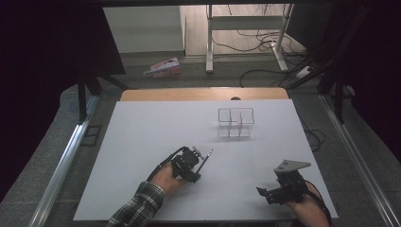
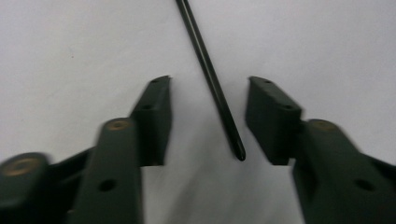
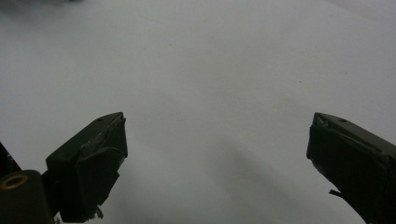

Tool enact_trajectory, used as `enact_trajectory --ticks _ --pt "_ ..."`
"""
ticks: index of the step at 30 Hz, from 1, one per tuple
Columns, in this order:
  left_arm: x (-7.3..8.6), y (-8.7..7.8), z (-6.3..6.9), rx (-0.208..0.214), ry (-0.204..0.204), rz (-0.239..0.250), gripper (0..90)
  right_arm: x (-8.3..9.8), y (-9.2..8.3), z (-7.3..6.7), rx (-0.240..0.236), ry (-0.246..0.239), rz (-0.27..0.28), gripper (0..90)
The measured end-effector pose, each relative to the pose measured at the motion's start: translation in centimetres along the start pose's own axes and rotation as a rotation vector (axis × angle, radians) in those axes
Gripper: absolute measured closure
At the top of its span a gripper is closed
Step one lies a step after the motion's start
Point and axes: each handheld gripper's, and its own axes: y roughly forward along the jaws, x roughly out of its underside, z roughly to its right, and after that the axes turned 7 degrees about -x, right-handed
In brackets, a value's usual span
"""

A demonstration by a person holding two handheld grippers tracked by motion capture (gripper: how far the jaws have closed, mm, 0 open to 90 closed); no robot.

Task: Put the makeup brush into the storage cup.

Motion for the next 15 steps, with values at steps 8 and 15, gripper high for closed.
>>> enact_trajectory --ticks 8,15 --pt "0.07 -0.16 -0.27 0.014 -0.008 -0.024 80.7 -0.01 0.03 0.00 -0.003 -0.005 -0.003 5.2" --pt "-0.03 -0.19 -0.33 0.023 -0.014 -0.037 85.3 -0.02 0.06 -0.01 -0.004 -0.007 -0.006 5.3"
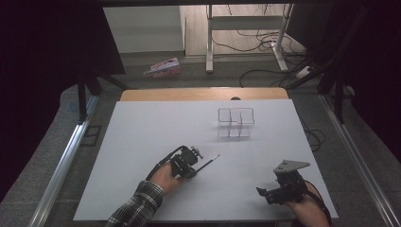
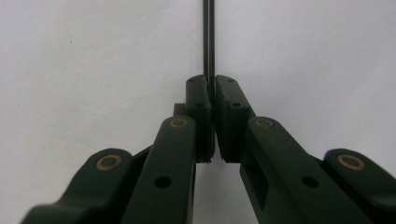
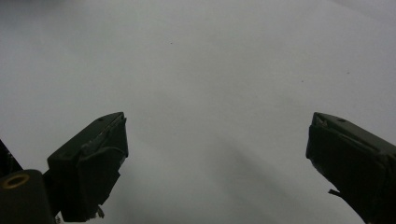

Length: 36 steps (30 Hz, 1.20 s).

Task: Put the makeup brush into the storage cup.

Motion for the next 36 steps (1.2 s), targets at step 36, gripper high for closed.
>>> enact_trajectory --ticks 36 --pt "5.0 -3.9 -0.6 -0.007 -0.020 0.291 85.4 0.0 0.0 0.0 0.000 0.005 -0.001 5.1"
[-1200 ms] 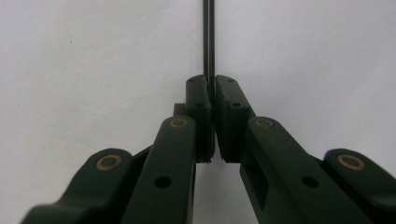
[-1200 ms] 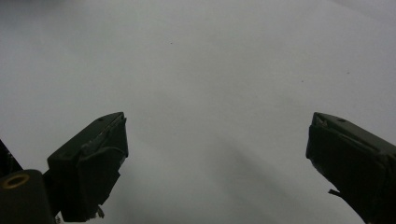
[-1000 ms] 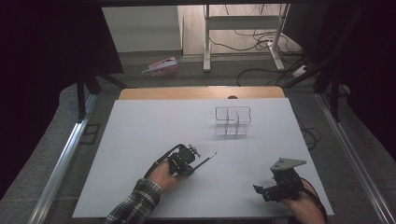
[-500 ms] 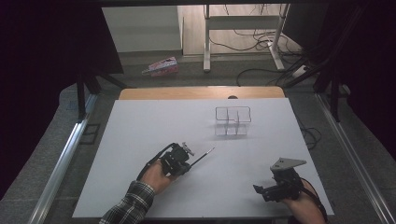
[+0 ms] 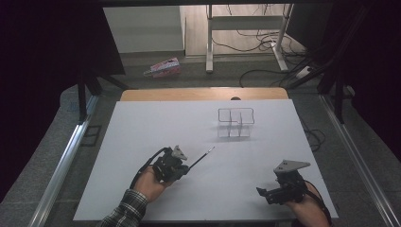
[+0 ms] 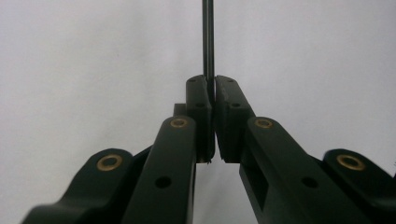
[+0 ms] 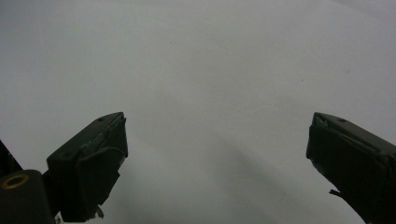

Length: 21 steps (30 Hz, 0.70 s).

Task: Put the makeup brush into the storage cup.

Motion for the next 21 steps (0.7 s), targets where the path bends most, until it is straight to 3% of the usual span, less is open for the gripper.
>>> enact_trajectory --ticks 7,21 --pt "1.2 -1.2 -0.3 -0.003 -0.024 0.068 85.4 0.0 0.0 0.0 -0.002 0.002 -0.001 5.0" --pt "3.3 -2.9 0.2 -0.023 -0.030 0.159 85.4 0.0 -0.1 0.0 -0.014 0.003 0.008 3.6"
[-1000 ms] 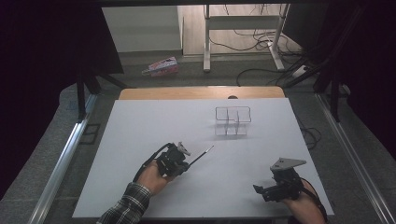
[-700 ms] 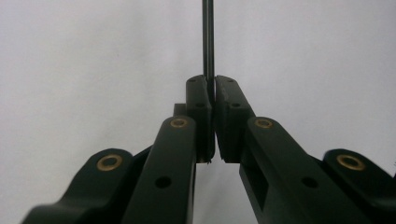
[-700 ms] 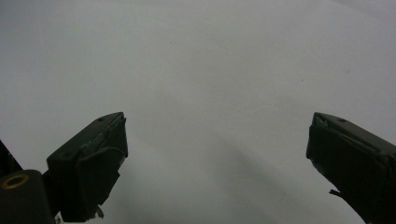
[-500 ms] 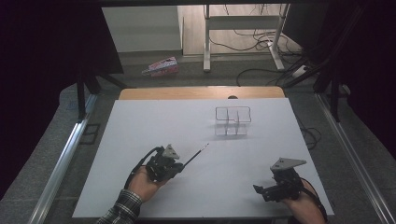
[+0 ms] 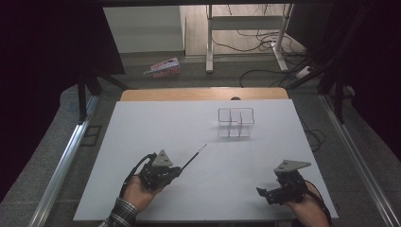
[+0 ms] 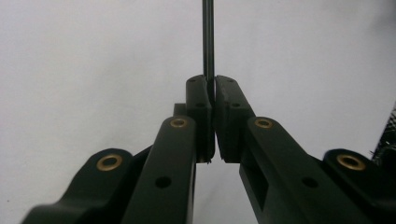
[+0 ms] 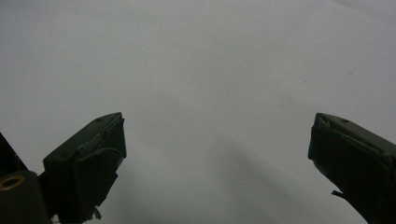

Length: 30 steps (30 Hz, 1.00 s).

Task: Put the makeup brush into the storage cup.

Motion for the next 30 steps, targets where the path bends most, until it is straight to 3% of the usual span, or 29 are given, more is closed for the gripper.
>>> enact_trajectory --ticks 13,18,30 --pt "1.6 -1.8 0.8 -0.001 -0.025 0.114 85.4 0.1 -0.2 0.2 -0.008 0.015 0.028 0.0" --pt "2.4 -2.4 0.8 0.039 -0.059 0.169 85.4 0.1 -0.3 0.2 -0.006 0.018 0.035 0.0" --pt "3.5 -3.1 1.1 0.045 -0.092 0.215 85.3 0.1 -0.3 0.1 -0.007 0.004 0.042 0.0"
